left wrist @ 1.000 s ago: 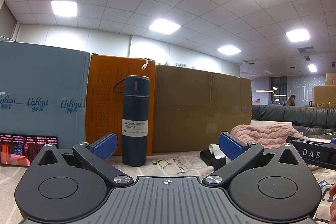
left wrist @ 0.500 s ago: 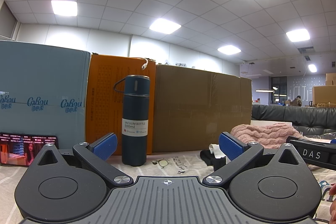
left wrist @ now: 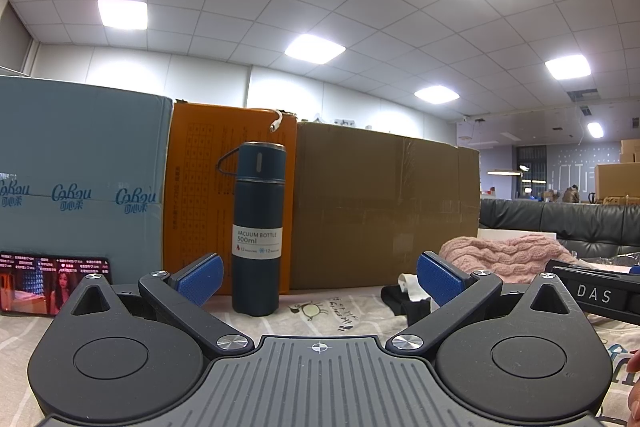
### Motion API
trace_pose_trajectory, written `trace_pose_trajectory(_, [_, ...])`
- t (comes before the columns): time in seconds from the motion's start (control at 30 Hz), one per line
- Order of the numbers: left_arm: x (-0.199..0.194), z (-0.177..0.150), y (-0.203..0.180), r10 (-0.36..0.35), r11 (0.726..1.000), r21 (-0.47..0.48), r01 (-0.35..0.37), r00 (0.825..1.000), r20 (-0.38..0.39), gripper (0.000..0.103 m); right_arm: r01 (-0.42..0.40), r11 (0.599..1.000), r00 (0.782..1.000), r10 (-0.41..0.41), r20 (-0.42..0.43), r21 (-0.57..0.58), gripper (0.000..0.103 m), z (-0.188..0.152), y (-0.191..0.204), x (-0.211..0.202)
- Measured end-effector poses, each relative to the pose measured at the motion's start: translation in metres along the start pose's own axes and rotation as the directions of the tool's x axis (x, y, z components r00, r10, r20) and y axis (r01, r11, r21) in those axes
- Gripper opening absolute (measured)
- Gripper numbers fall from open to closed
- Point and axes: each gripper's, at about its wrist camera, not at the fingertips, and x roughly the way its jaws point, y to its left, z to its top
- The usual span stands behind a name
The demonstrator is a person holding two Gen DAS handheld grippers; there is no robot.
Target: Fold clothes
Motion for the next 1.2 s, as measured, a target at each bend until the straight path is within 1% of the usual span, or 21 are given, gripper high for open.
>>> trace_pose_trajectory(1.0, [0.0003,0.0006,-0.0004,0.000,1.000,-0.001,0.000,1.000,0.000,0.103,0.001,1.000,1.000,-0.001,-0.004,-0.001,0.103,-0.0005,0.0001,-0.0004])
trace_pose_trajectory(1.2, [-0.0009,0.0003,0.0012,-0.025,1.000,-0.010,0.025,1.000,0.011,0.103,0.000,1.000,1.000,0.000,-0.008,-0.001,0.103,-0.0005,-0.0002,0.0002])
